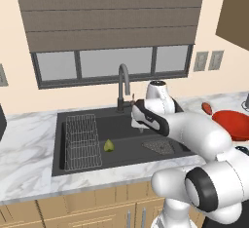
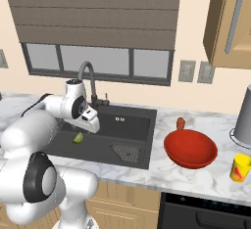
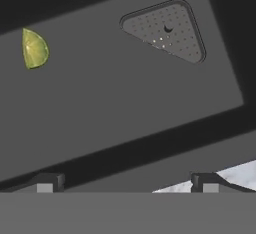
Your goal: Remove the sweet potato and lemon wedge from the sink. Then move the bowl and cup from the counter to the sink for washing.
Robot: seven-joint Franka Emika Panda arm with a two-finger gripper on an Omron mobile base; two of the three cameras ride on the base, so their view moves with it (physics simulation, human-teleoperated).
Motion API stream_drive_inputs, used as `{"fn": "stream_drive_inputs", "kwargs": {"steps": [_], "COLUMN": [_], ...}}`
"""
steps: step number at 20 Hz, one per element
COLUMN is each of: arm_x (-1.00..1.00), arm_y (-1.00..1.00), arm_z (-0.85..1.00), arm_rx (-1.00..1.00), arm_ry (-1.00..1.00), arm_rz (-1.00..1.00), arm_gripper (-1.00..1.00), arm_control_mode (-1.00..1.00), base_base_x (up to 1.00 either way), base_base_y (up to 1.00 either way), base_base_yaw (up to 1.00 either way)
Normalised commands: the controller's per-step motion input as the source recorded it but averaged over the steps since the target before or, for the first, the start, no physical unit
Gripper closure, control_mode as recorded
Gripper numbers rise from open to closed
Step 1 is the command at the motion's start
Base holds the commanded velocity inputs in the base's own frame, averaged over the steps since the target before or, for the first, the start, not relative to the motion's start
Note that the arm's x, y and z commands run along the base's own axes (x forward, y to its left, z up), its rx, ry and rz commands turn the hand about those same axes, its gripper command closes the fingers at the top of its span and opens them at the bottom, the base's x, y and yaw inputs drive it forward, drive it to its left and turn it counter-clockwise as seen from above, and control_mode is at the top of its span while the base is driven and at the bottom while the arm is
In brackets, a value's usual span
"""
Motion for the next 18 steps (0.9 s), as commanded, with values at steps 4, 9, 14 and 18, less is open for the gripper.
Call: {"fn": "stream_drive_inputs", "kwargs": {"steps": [4, 9, 14, 18], "arm_x": [0.12, 0.18, 0.12, 0.12], "arm_y": [0.0, 0.03, 0.22, 0.26], "arm_z": [-0.01, -0.02, -0.06, -0.08], "arm_rx": [0.04, 0.04, 0.0, 0.0], "arm_ry": [0.03, 0.09, 0.02, 0.0], "arm_rz": [0.0, 0.0, 0.0, 0.0], "arm_gripper": [-1.0, -1.0, -1.0, -1.0], "arm_control_mode": [-1.0, -1.0, -1.0, -1.0], "base_base_x": [0.0, 0.0, 0.0, 0.0], "base_base_y": [0.0, 0.0, 0.0, 0.0], "base_base_yaw": [0.0, 0.0, 0.0, 0.0]}}
